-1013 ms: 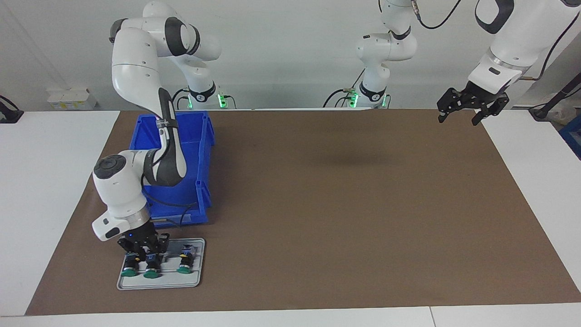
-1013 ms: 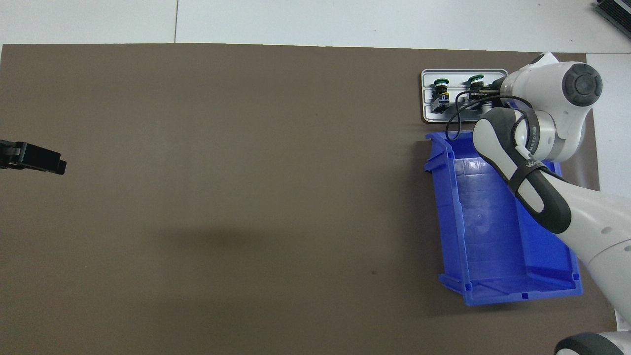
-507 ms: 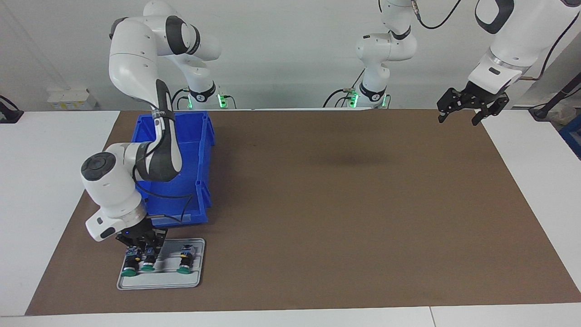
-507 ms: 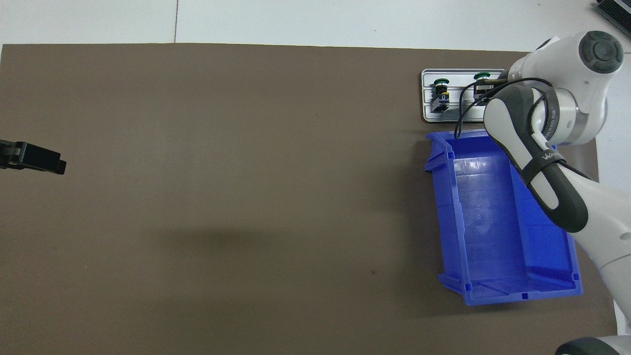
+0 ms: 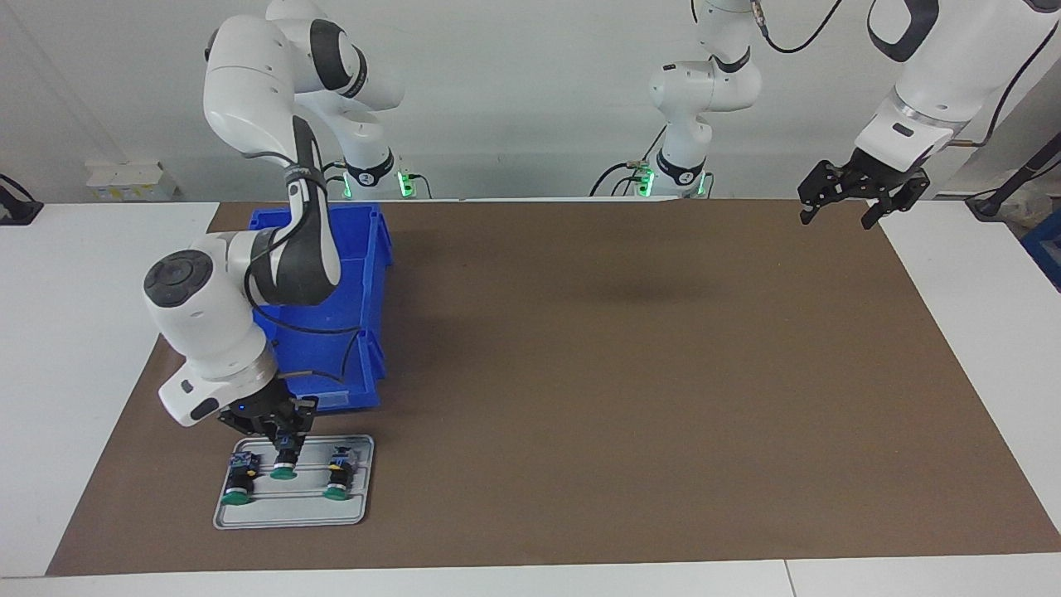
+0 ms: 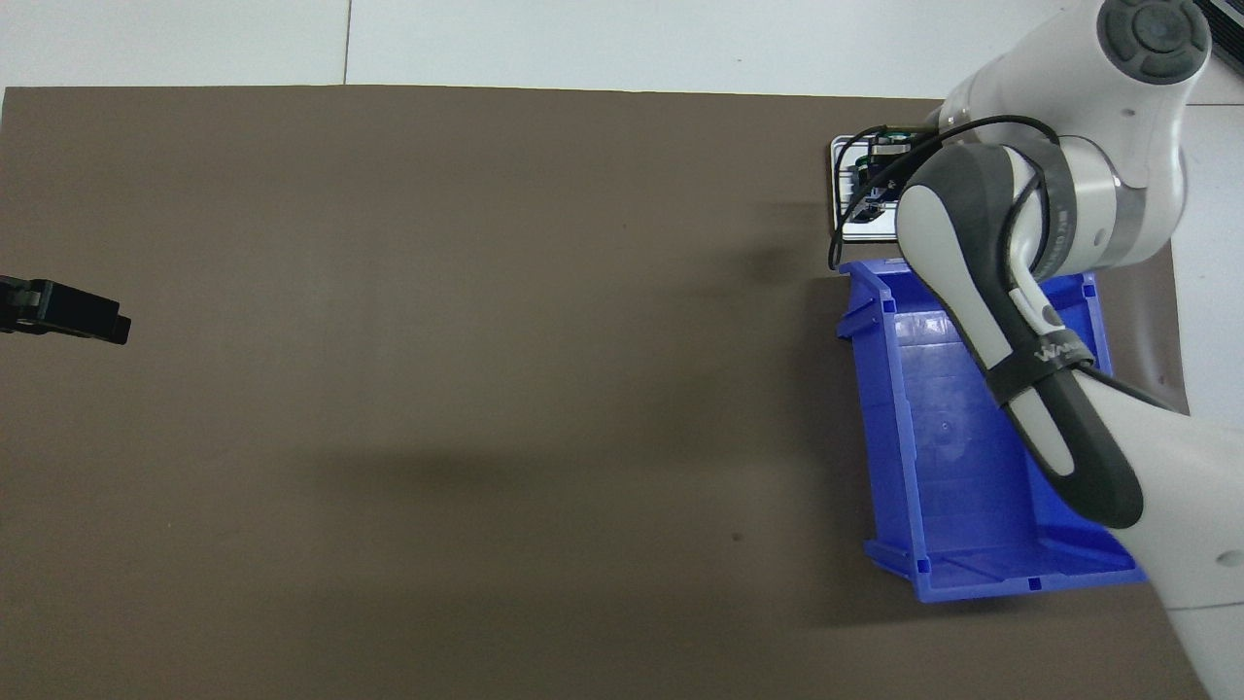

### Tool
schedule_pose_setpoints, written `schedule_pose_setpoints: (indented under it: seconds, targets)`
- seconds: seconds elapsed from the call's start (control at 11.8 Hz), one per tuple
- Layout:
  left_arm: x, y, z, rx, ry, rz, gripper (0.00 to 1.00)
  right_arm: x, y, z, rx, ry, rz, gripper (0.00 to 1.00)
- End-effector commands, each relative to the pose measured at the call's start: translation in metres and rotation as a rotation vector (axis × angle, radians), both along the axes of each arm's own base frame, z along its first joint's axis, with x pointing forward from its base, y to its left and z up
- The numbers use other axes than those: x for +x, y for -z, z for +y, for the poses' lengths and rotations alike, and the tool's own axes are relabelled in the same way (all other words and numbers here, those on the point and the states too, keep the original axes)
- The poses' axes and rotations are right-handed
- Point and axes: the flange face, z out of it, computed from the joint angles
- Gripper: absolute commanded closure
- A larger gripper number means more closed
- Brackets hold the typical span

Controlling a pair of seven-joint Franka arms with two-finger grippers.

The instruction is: Place and press button with both arms

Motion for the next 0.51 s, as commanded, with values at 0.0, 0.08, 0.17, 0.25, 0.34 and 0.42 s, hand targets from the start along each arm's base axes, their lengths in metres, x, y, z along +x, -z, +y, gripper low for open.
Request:
schedule_pose_setpoints:
  seconds: [0.0, 0.08, 0.17, 0.25, 0.34, 0.42]
  targets:
    - [-0.008, -0.001, 0.002, 0.018, -0.008, -0.002, 0.00, -0.022, -0.019, 0.072, 0.044, 0.152, -0.013, 1.00]
    - [-0.008, -0.001, 0.002, 0.018, -0.008, -0.002, 0.00, -0.028, -0.021, 0.101, 0.075, 0.240, -0.024, 1.00]
    - [-0.008, -0.001, 0.003, 0.018, -0.010, 0.000, 0.00, -0.033, -0.025, 0.123, 0.112, 0.319, -0.042, 1.00]
    - [-0.008, -0.001, 0.003, 0.018, -0.010, 0.000, 0.00, -0.042, -0.025, 0.145, 0.137, 0.377, -0.038, 1.00]
    - [-0.008, -0.001, 0.002, 0.018, -0.008, 0.000, 0.00, -0.052, -0.024, 0.173, 0.166, 0.448, -0.037, 1.00]
    - [-0.008, -0.001, 0.003, 0.018, -0.010, -0.002, 0.00, -0.058, -0.020, 0.196, 0.209, 0.521, -0.050, 1.00]
